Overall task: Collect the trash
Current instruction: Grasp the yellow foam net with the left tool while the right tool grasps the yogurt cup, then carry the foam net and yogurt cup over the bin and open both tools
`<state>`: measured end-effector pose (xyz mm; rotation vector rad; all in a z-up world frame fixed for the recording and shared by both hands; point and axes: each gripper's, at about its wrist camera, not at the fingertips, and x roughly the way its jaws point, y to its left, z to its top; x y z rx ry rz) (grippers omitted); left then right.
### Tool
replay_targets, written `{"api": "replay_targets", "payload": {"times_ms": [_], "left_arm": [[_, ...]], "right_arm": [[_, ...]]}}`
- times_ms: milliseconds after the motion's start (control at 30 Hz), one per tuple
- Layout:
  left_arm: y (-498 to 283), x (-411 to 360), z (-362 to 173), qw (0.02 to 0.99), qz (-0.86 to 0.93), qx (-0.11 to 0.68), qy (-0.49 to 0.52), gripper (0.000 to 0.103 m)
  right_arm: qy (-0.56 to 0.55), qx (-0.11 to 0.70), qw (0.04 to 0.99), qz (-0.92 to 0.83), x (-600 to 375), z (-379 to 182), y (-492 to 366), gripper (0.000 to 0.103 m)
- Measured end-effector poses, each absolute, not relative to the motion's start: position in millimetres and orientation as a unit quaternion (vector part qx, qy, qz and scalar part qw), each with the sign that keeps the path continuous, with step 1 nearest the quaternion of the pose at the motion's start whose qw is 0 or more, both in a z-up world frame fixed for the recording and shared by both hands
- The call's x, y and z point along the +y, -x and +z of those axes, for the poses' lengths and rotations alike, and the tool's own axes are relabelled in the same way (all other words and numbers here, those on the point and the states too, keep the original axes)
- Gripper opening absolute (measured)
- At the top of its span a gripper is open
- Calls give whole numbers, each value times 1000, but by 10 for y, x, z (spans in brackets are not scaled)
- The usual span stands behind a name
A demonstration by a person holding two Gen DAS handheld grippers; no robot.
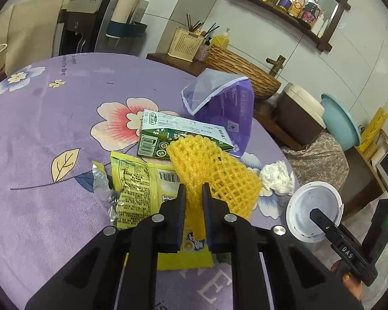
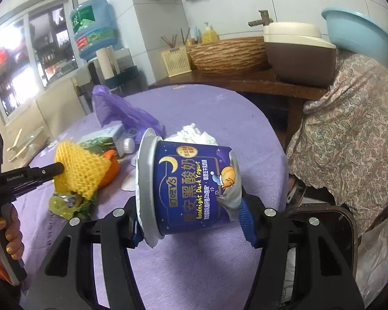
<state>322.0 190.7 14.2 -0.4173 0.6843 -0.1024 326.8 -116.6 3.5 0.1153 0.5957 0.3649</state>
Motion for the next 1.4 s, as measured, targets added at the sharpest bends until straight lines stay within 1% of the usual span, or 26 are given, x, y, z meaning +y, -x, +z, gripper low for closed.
{"api": "replay_targets", "payload": {"times_ms": [200, 433, 567, 700, 833, 1033, 1167, 1400], "left_arm": [[-2905, 1814, 297, 927, -71, 302, 211, 12], [-2493, 1422, 605, 943, -112, 261, 171, 12], [-2330, 1125, 659, 948, -135, 251, 142, 12], [-2220, 825, 589, 947, -156, 252, 121, 12], [-2162, 459, 404, 938, -188, 268, 114, 12], [-2245, -292, -56, 901, -254, 331, 118, 12], [-2365, -730, -430, 886, -261, 373, 91, 12], [-2712, -1211, -1090, 864, -247, 438, 40, 12]], "right_arm": [[-42, 267, 943, 191, -1186, 195, -2983, 58], [-44, 243, 949, 197, -1338, 334, -2589, 58], [-54, 235, 954, 178, -1589, 340, -2386, 58], [-64, 237, 961, 125, -2063, 240, -2169, 58], [-52, 258, 962, 77, -2465, 25, -2057, 58], [-67, 308, 949, 27, -2954, -467, -2033, 58], [-84, 321, 943, -4, -3258, -662, -2012, 58], [-96, 341, 935, -27, -3548, -881, -2065, 58]]}}
